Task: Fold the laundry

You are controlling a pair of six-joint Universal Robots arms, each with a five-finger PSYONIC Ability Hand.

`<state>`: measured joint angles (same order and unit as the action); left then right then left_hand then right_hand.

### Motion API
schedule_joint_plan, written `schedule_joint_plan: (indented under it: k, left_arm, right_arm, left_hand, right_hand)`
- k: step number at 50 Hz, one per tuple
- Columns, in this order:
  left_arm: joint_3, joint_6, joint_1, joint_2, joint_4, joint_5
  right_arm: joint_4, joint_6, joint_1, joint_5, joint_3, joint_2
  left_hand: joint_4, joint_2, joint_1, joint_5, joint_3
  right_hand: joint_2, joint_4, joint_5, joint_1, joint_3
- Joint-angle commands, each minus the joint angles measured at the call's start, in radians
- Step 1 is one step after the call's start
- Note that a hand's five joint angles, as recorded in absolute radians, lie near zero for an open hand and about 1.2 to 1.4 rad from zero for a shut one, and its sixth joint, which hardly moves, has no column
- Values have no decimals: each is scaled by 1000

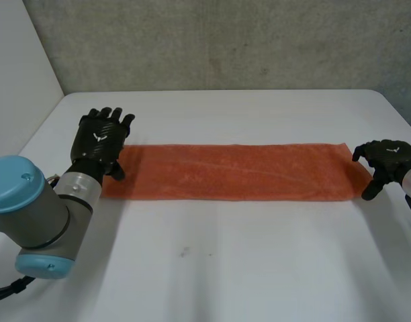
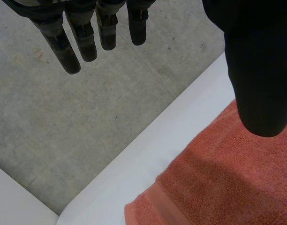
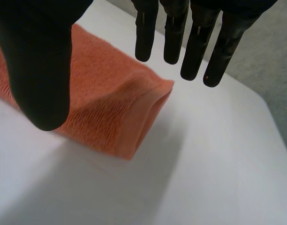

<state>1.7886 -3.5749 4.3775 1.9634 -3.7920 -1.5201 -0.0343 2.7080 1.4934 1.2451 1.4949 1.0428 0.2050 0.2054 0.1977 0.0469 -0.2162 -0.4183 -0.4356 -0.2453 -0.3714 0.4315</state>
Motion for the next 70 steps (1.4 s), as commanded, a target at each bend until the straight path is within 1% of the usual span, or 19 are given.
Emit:
schedule_joint_plan:
  k: [1, 15, 18, 20, 23, 28, 36, 42, 46, 50, 51, 52, 54, 56, 60, 64, 68, 69, 70]
  left_arm:
    - [6, -7, 17, 3, -23, 1]
    - [20, -7, 20, 9, -26, 1]
    - [21, -7, 20, 9, -26, 1]
    - [22, -7, 20, 11, -25, 1]
    - [22, -7, 20, 11, -25, 0]
    - [23, -7, 19, 9, -25, -3]
    - [23, -7, 22, 6, -23, -5]
    - [32, -7, 25, 2, -25, -3]
    - [34, -7, 23, 2, -25, -3]
    - [37, -7, 22, 0, -25, -3]
    - [38, -7, 22, 0, -25, -3]
    - [38, -7, 22, 0, -25, -3]
    - [40, -7, 22, -1, -25, -3]
    - [40, -7, 22, -1, -25, -5]
    - [40, -7, 22, -3, -25, -5]
    - [40, -7, 22, -3, -25, -5]
    - [40, -7, 22, -3, -25, -5]
    - [41, -7, 20, -3, -25, -3]
    - [43, -7, 20, -3, -25, -5]
  right_arm:
    - [-62, -10, 2, -10, 1, -55]
    - [-119, -14, -1, -3, -22, -127]
    - [-121, -17, -2, -1, -31, -141]
    - [-122, -20, -7, 4, -41, -147]
    - [-119, -25, -22, 17, -62, -150]
    - [-119, -77, -48, 106, -97, -153]
    - [-119, -428, -176, 367, -220, -208]
    - [-154, -433, -154, 341, -243, -184]
    - [-188, -360, -73, 317, -242, -132]
    - [-235, -286, 199, 271, -243, -93]
    - [-236, -286, 200, 270, -243, -93]
    - [-275, -277, 313, 232, -239, -93]
    - [-291, -275, 352, 215, -236, -93]
    - [-349, -275, 491, 139, -223, -101]
    - [-401, -292, 648, 38, -205, -157]
    - [-423, -293, 747, -24, -188, -239]
    - [-417, -294, 771, -27, -183, -276]
    - [-414, -292, 772, -24, -183, -280]
    - [-409, -289, 771, -20, -182, -285]
  left_hand:
    - [-30, -31, -23, -47, 42]
    - [-30, -31, -23, -47, 42]
    - [-30, -31, -23, -47, 42]
    - [-30, -31, -23, -47, 42]
    - [-30, -31, -23, -47, 42]
    - [-30, -31, -23, -47, 42]
    - [-30, -31, -23, -47, 42]
    - [-30, -31, -23, -47, 42]
    - [-30, -31, -23, -47, 42]
    - [-30, -31, -23, -47, 42]
    - [-30, -31, -23, -47, 42]
    - [-30, -31, -23, -47, 42]
    - [-30, -31, -23, -47, 42]
    - [-30, -31, -23, -47, 42]
    - [-30, -31, -23, -47, 42]
    - [-30, -31, -23, -47, 42]
    - [-30, -31, -23, -47, 42]
    - [-30, -31, -23, -47, 42]
    - [-30, -31, -23, -47, 42]
  right_hand:
    - [-145, -128, -144, -192, 132]
    - [-386, -368, -384, -433, 372]
    - [-582, -565, -580, -629, 569]
    - [-912, -895, -911, -959, 899]
    - [-978, -961, -976, -1025, 965]
    - [-978, -961, -976, -1025, 965]
    - [-978, -961, -976, -1025, 965]
    - [-978, -961, -976, -1025, 965]
    - [-978, -961, -976, -1025, 965]
    - [-978, -961, -976, -1025, 965]
    - [-978, -961, -976, -1025, 965]
    - [-978, -961, -976, -1025, 965]
    - [-978, -961, -976, -1025, 965]
    - [-978, -961, -976, -1025, 965]
    - [-978, -961, -976, -1025, 965]
    - [-978, -961, -976, -1025, 965]
    - [-978, -961, -976, -1025, 965]
    - [-901, -883, -899, -947, 887]
    - [-426, -409, -424, -473, 413]
